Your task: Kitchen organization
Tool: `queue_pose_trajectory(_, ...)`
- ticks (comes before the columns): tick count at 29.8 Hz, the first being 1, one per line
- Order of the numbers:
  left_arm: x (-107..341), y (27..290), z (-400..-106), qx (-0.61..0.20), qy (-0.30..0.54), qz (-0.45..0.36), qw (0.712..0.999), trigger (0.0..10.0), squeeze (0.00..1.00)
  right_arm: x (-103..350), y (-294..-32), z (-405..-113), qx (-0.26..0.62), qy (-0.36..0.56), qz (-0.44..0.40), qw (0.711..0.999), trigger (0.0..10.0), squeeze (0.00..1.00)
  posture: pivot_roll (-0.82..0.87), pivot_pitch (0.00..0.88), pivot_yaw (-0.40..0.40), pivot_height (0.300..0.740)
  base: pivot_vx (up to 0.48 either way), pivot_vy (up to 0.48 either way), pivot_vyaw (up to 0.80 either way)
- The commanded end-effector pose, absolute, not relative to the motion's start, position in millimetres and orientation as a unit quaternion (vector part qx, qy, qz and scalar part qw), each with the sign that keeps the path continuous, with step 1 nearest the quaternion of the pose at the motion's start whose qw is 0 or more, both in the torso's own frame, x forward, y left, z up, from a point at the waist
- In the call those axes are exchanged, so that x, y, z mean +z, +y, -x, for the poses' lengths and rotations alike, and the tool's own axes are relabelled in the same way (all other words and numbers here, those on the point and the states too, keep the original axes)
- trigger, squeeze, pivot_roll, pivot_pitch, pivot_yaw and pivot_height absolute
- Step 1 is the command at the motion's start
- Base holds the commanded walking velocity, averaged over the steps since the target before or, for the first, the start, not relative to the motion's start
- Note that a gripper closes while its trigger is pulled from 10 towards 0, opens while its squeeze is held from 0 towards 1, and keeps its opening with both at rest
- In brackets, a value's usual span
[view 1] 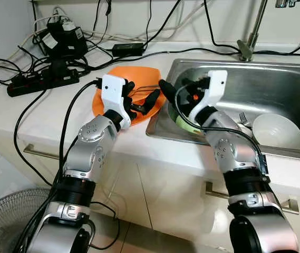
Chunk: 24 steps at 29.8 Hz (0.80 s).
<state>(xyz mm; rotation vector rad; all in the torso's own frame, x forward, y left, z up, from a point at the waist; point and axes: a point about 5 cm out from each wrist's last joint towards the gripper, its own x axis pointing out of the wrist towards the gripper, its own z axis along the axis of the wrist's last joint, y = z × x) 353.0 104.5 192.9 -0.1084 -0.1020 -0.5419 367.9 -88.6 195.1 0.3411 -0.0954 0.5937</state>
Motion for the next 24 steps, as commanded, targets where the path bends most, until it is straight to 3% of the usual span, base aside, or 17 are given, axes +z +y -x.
queue_pose_trajectory(1,194.6,109.1,-352.8,-0.266,-0.056,0.059,0.96,10.0,0.0,197.4,-81.2,-369.9,0.305,-0.049,-0.178,0.934,10.0,1.0,-0.07,0.0,0.139,0.74,0.0,0.0,0.0)
queue_pose_trajectory(10,199.7,105.1,-343.7,-0.285,-0.067,0.083,0.953,10.0,0.0,189.2,-79.5,-379.2,0.301,-0.038,-0.181,0.936,10.0,1.0,-0.05,0.0,0.126,0.74,0.0,0.0,0.0)
queue_pose_trajectory(16,200.0,113.8,-328.1,-0.282,-0.073,0.09,0.952,10.0,0.0,204.6,-79.0,-388.2,0.294,-0.078,-0.17,0.937,10.0,1.0,-0.03,0.0,0.112,0.74,0.0,0.0,0.0)
queue_pose_trajectory(24,196.2,119.7,-323.1,-0.273,-0.065,0.096,0.955,10.0,0.0,198.7,-75.3,-389.2,0.295,-0.064,-0.172,0.938,10.0,1.0,-0.02,0.0,0.104,0.74,0.0,0.0,0.0)
